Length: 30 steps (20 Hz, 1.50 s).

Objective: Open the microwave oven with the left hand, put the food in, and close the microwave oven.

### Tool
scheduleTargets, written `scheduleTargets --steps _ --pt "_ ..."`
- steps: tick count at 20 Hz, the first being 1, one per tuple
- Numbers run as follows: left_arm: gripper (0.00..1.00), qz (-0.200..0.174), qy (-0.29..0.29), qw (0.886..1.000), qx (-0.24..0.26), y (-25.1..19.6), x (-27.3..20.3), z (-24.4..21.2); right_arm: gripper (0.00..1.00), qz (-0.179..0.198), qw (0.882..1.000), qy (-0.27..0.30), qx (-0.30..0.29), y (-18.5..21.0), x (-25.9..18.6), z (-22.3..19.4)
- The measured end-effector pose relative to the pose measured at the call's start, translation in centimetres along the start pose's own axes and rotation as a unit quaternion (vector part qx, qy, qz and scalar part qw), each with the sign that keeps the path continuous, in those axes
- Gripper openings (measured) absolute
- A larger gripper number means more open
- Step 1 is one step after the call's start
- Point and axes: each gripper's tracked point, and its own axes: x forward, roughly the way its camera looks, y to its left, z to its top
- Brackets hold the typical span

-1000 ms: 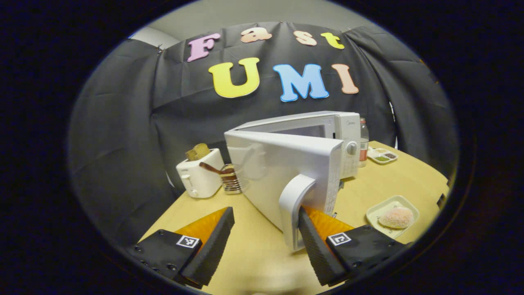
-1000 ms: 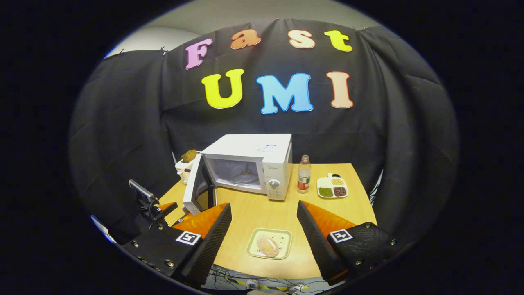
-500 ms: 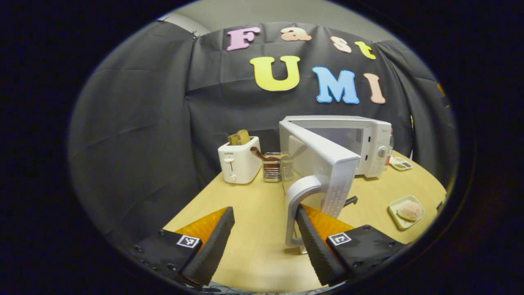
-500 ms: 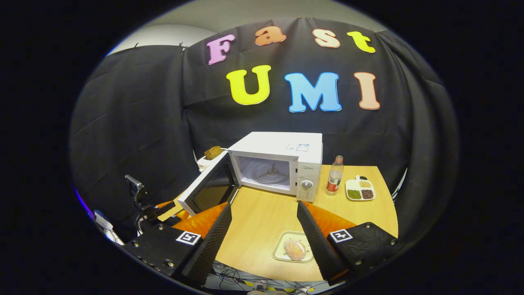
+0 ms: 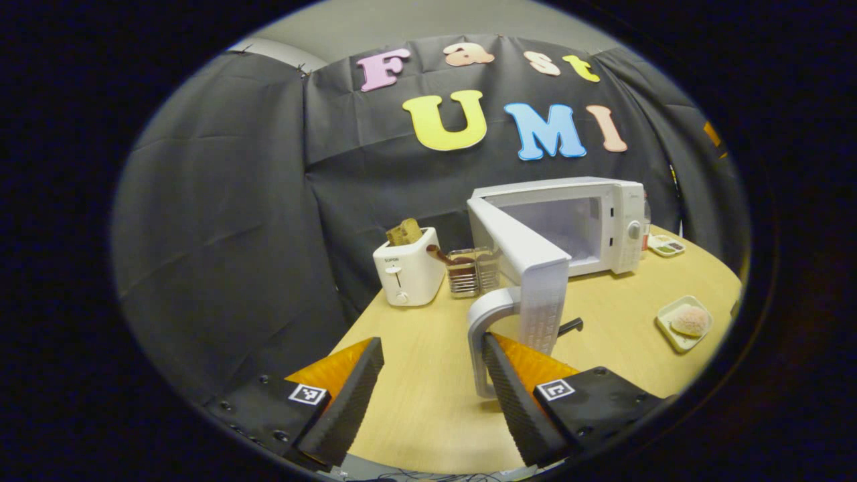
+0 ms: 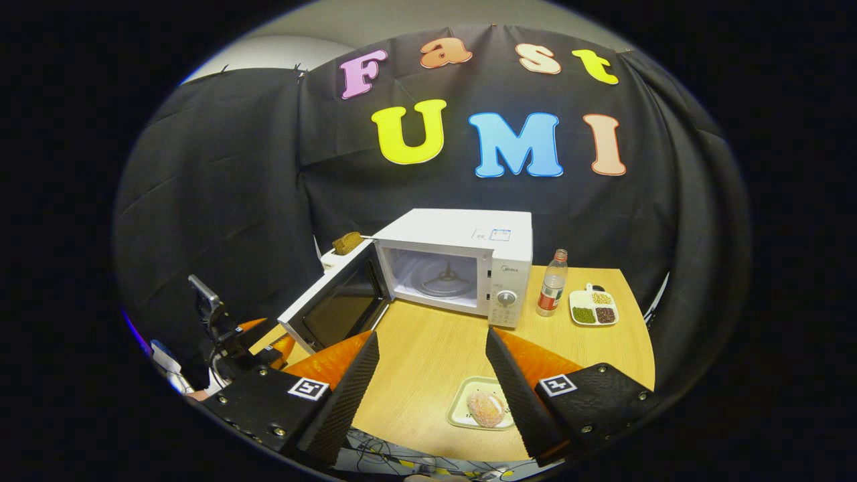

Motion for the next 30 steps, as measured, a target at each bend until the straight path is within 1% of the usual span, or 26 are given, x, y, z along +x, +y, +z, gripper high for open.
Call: scheduleTargets --steps 1,2,3,5,6,7,8,10,13,15,19,21,23,24,27,28,30 --pt "1.0 0.005 -0.002 1.0 -0.006 0.1 -0.6 0.5 0.98 -0.006 1.0 0.0 -0.01 -0.5 0.2 -0.6" --pt "1.0 0.018 -0.006 1.0 -0.012 0.6 -1.3 1.1 0.98 -0.012 1.0 -0.001 -0.021 -1.2 0.5 -1.3" --pt "0.98 0.021 -0.022 0.999 -0.021 0.6 -2.4 2.6 0.98 -0.017 0.999 0.002 -0.028 -1.8 1.0 -2.3" --pt "0.98 0.013 -0.051 0.998 -0.032 -0.5 -4.6 6.0 0.98 -0.024 0.999 0.023 -0.035 -3.2 1.8 -5.5" --pt "0.98 0.01 -0.064 0.998 -0.028 -0.9 -5.5 7.5 0.98 -0.028 0.998 0.038 -0.039 -4.1 2.3 -7.4" --pt "1.0 0.007 -0.077 0.997 -0.026 -1.4 -6.4 9.3 0.99 -0.033 0.997 0.055 -0.044 -4.9 2.6 -9.2" --pt "0.94 0.002 -0.091 0.995 -0.027 -2.1 -7.3 11.2 0.98 -0.037 0.996 0.067 -0.051 -5.6 3.0 -10.7" --pt "1.0 -0.007 -0.115 0.993 -0.03 -3.6 -9.1 15.0 0.98 -0.034 0.993 0.095 -0.055 -6.6 3.9 -14.0" --pt "1.0 -0.012 -0.148 0.988 -0.028 -5.7 -11.5 20.3 0.98 -0.028 0.989 0.125 -0.071 -7.9 5.6 -18.1" --pt "1.0 -0.019 -0.163 0.986 -0.029 -7.5 -12.6 23.1 0.99 -0.012 0.988 0.141 -0.069 -8.3 7.1 -20.5" --pt "1.0 -0.02 -0.164 0.986 -0.021 -10.2 -13.5 25.9 0.98 0.014 0.981 0.183 -0.068 -9.3 9.9 -24.2" --pt "1.0 -0.018 -0.164 0.986 -0.016 -11.2 -13.5 26.8 0.98 0.023 0.979 0.191 -0.065 -9.4 10.9 -25.0" --pt "1.0 -0.024 -0.168 0.985 -0.009 -12.0 -13.3 27.5 0.99 0.026 0.98 0.189 -0.064 -9.6 12.2 -24.9" --pt "0.94 -0.032 -0.167 0.985 -0.004 -12.4 -13.1 27.5 0.98 0.022 0.979 0.194 -0.064 -9.7 12.8 -25.1" --pt "0.94 -0.051 -0.165 0.985 0.005 -12.6 -11.8 27.9 0.97 0.024 0.976 0.212 -0.041 -9.3 13.9 -26.0" --pt "0.96 -0.056 -0.165 0.985 0.003 -12.6 -11.6 28.1 0.92 0.018 0.976 0.212 -0.046 -9.5 14.1 -26.0" --pt "0.99 -0.06 -0.164 0.985 -0.001 -12.4 -10.9 28.5 0.92 0.017 0.973 0.222 -0.061 -9.7 14.3 -26.7"
